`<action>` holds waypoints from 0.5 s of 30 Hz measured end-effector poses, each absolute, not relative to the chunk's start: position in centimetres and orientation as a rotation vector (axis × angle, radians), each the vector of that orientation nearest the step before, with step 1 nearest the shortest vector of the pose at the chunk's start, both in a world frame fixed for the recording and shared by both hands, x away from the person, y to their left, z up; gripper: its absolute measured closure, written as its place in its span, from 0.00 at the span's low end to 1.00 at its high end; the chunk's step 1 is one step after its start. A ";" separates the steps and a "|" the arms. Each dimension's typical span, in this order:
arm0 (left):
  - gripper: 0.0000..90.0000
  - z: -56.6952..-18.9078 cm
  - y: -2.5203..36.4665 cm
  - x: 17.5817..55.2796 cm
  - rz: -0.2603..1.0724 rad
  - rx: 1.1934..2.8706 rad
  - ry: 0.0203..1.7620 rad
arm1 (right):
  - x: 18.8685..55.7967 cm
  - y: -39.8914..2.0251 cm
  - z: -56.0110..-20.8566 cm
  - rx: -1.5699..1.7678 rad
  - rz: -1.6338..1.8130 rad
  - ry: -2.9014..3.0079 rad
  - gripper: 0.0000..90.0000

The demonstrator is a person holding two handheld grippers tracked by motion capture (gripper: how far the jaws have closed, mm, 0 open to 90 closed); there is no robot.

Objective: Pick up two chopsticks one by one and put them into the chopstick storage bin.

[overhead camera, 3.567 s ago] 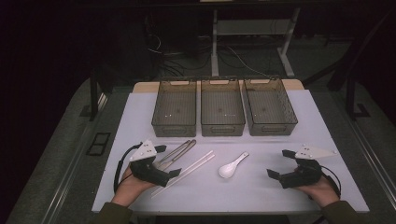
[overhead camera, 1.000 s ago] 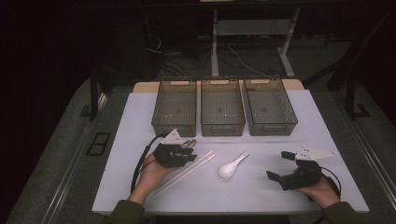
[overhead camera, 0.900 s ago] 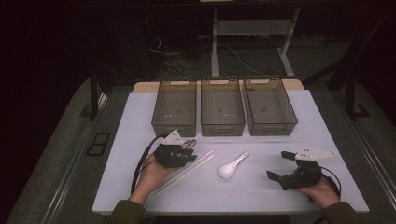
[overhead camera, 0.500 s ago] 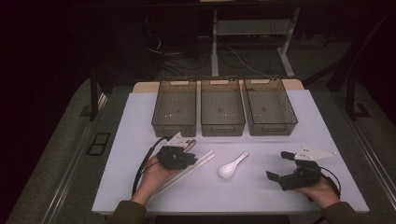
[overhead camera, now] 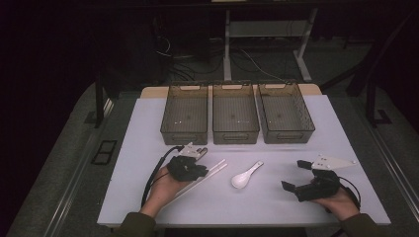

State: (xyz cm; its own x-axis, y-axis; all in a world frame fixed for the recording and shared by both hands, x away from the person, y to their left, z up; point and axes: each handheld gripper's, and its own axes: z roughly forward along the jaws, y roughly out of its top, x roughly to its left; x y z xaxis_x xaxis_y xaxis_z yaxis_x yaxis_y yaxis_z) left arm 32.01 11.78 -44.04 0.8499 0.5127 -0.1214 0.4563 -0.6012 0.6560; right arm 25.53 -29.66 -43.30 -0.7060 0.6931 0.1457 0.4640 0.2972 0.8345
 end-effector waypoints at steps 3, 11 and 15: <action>0.87 -44.3 11.7 31.8 0.103 2.311 0.714 | 25.5 -29.7 -43.3 1.063 1.367 2.322 0.01; 0.89 -44.3 11.2 30.9 0.189 2.318 0.725 | 25.5 -29.6 -43.3 1.065 1.363 2.322 0.01; 0.92 -44.3 11.1 30.9 0.200 2.323 0.732 | 25.5 -29.6 -43.3 1.064 1.362 2.323 0.01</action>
